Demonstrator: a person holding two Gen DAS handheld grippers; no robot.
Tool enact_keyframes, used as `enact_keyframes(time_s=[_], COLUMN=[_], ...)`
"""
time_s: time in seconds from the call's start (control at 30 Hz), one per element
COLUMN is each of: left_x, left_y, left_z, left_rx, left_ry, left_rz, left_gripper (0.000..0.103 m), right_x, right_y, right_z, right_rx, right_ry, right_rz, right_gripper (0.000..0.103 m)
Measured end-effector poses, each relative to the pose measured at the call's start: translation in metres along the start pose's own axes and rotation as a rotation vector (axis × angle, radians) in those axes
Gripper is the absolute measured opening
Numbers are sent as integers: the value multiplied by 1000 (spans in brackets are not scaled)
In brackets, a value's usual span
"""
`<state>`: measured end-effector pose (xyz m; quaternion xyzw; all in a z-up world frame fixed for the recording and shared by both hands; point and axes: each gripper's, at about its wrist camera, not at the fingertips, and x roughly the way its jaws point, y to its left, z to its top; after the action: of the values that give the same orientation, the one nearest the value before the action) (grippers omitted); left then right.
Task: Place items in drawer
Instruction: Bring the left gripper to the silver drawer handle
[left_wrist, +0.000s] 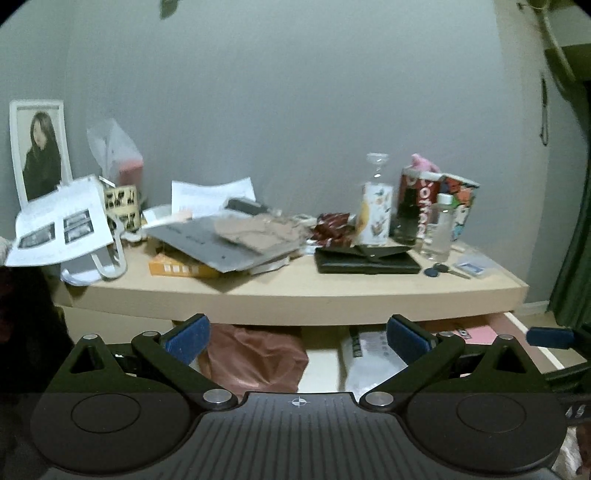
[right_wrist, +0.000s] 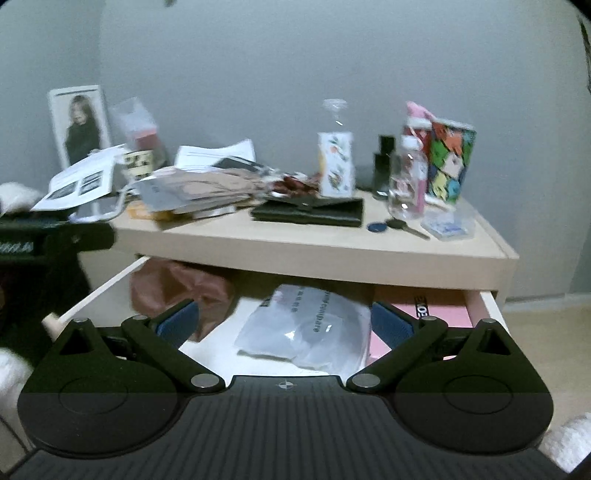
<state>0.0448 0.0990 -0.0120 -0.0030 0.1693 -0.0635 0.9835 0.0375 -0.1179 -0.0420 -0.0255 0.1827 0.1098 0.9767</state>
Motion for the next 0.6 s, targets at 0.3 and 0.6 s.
enact_keyframes(time_s=[0.3,0.6], left_x=[-50,-72], left_y=[-28,-39], left_z=[-30,-55], left_rx=[103,152], left_ry=[-22,27], left_rz=[-10,-35], left_gripper=[103,103], right_x=[-43,-49], right_y=[22,48], right_z=[-29,-45], right_rx=[47,11], right_ry=[4,90], right_rz=[2,-10], right_gripper=[102,102])
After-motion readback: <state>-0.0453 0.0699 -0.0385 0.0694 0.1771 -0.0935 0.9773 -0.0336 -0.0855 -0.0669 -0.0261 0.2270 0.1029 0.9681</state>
